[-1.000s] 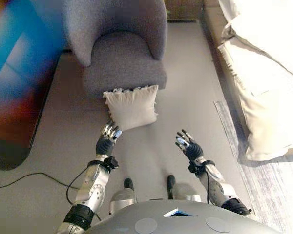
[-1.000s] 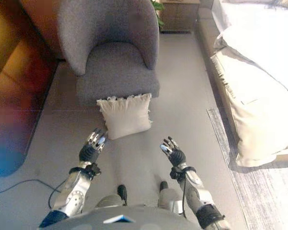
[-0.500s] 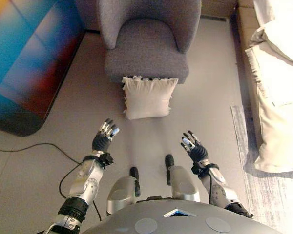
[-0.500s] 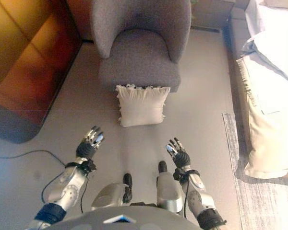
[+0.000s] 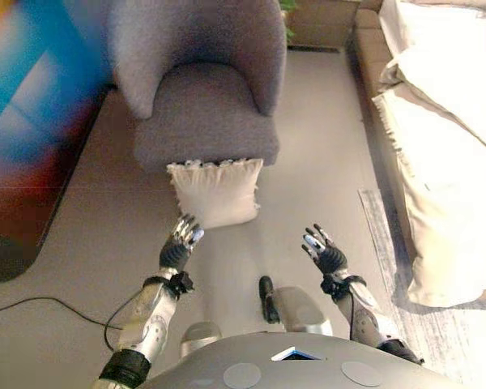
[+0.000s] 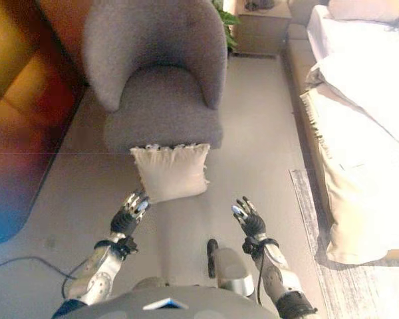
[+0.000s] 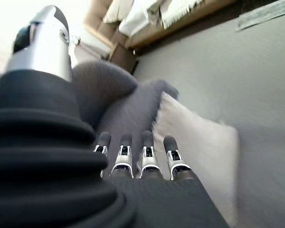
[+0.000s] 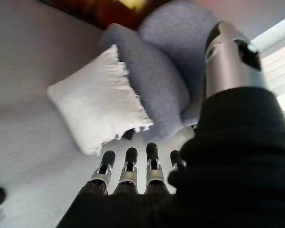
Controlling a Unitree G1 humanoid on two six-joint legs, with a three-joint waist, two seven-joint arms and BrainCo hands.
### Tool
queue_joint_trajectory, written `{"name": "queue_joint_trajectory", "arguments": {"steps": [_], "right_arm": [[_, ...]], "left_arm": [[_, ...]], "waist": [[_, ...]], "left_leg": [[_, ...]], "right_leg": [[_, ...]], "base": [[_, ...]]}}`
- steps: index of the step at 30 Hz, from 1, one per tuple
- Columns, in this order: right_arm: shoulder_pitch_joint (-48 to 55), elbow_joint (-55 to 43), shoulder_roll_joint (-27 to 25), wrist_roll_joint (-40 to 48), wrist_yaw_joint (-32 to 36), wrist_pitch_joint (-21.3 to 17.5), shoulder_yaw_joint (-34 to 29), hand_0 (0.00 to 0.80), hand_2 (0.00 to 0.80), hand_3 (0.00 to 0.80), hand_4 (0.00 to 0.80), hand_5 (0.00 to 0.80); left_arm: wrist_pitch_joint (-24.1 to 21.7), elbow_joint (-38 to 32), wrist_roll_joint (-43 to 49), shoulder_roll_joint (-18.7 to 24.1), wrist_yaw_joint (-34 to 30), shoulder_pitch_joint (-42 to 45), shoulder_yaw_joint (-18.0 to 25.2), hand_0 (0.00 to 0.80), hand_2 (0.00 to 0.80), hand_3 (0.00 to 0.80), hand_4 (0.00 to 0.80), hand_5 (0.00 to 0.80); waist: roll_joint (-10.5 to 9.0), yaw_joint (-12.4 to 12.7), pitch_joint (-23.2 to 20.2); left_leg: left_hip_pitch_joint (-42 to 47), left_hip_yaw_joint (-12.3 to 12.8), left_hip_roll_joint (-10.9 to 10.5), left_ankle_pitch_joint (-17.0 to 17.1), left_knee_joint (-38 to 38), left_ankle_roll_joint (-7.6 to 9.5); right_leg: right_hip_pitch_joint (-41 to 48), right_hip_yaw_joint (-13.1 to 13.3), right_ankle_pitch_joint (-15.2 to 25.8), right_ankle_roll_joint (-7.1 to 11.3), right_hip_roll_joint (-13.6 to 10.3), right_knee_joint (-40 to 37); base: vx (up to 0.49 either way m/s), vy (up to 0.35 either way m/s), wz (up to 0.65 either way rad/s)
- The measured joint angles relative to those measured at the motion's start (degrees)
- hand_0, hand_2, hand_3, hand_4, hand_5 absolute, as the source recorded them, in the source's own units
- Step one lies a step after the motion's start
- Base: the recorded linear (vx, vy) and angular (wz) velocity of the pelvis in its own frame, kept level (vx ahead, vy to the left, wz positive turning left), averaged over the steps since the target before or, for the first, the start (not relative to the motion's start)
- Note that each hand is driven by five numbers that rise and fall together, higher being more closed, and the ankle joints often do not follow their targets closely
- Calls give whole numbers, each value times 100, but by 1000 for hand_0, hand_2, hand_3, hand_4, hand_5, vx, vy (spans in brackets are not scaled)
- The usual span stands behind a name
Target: Pick up the cushion and take it to the sofa
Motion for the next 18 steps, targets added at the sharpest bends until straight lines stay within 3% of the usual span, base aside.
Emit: {"name": "queue_joint_trajectory", "arguments": {"steps": [1, 3, 6, 8, 10, 12, 15, 17, 18], "right_arm": [[-46, 18, -32, -34, -2, -20, 11, 0, 0, 0, 0, 0], [-87, 58, -107, -27, -4, -96, 58, 0, 0, 0, 0, 0], [-95, 73, -92, -27, -31, -159, 74, 0, 0, 0, 0, 0], [-13, 72, -103, -22, -89, -206, 56, 0, 0, 0, 0, 0], [115, 91, -115, 0, -91, -219, 53, 0, 0, 0, 0, 0], [179, 126, -119, 3, -67, -218, 51, 0, 0, 0, 0, 0], [185, 246, -167, -5, 48, -218, 16, 0, 0, 0, 0, 0], [210, 298, -254, -6, 119, -222, -32, 0, 0, 0, 0, 0], [221, 370, -202, -12, 122, -223, -26, 0, 0, 0, 0, 0]], "left_arm": [[2, -15, -17, -27, 24, -92, -12, 0, 0, 0, 0, 0], [64, -120, -19, -51, 44, -278, -81, 0, 0, 0, 0, 0], [121, -168, -121, -42, 43, -332, -89, 0, 0, 0, 0, 0], [168, -167, -151, -52, 40, -320, -97, 0, 0, 0, 0, 0], [174, -157, -164, -50, 60, -313, -97, 0, 0, 0, 0, 0], [166, -115, -168, -54, 80, -307, -100, 0, 0, 0, 0, 0], [111, -101, -168, -60, 76, -245, -111, 0, 0, 0, 0, 0], [77, -119, -169, -102, 73, -201, -110, 0, 0, 0, 0, 0], [51, -109, -172, -87, 74, -146, -89, 0, 0, 0, 0, 0]], "waist": [[-5, -22, -2], [-50, -7, -4], [-120, -2, -3], [-132, 4, 0], [-89, 34, 8], [-48, 132, 56], [104, 157, 166], [383, 162, 244], [356, 193, 239]], "left_leg": [[-183, 9, 32, 218, 380, 148], [-431, 126, 98, 238, 590, 222], [-521, 236, 96, 241, -409, 223], [-554, 204, 102, 274, -1581, 200], [-526, -135, 148, 583, -2808, 73], [-538, -361, 304, 912, -3352, 31], [-661, -380, 471, 991, -3483, 84], [-629, -370, 496, 1051, -3499, 129], [-598, -320, 425, 1367, -3431, -9]], "right_leg": [[137, 1, -43, -60, -11, -64], [418, 19, -130, -133, -10, -230], [742, 88, -150, -192, 5, -465], [833, 116, -151, -183, 36, -650], [998, 136, -139, -159, 117, -836], [1206, 282, -186, -103, 193, -970], [1454, 424, -384, 33, 197, -1012], [1567, 455, -575, 300, 230, -918], [1565, 512, -751, 438, 126, -805]], "base": [[304, -17, -11], [260, 59, -2], [226, 139, -12], [280, 130, -7], [336, 85, -11], [326, 79, -32], [273, 82, -27], [287, 109, -15], [317, 143, -18]]}}
